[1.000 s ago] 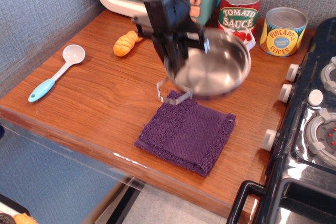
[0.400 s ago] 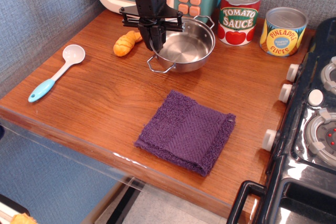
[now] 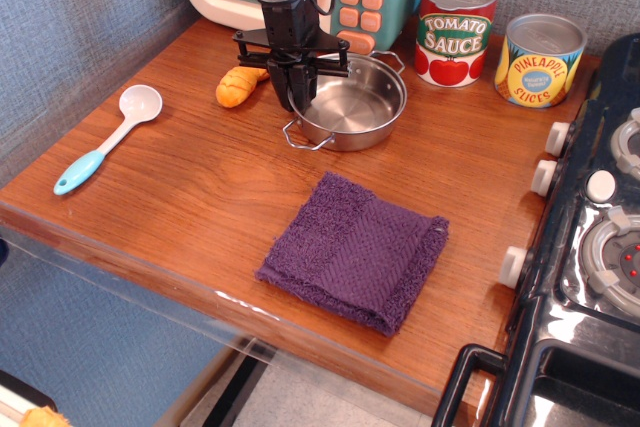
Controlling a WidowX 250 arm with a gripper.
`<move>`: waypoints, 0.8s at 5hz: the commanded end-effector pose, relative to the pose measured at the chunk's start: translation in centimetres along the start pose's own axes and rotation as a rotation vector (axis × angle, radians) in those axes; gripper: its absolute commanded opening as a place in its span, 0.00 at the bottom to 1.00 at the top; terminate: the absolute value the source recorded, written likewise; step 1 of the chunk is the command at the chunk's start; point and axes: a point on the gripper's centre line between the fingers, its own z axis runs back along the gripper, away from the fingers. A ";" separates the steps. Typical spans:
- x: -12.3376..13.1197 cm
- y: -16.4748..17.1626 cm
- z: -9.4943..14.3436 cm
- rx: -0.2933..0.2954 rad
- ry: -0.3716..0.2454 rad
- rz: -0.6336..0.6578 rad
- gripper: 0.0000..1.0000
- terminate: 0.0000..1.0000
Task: Place the Pot on the far edge of the table
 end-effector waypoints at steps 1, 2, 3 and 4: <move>0.1 -0.4 2.5 0.026 -0.051 -0.055 1.00 0.00; -0.1 -1.0 5.1 0.024 -0.107 -0.098 1.00 0.00; -1.4 -1.7 8.3 0.037 -0.137 -0.179 1.00 0.00; -3.9 -2.2 10.9 0.051 -0.142 -0.223 1.00 0.00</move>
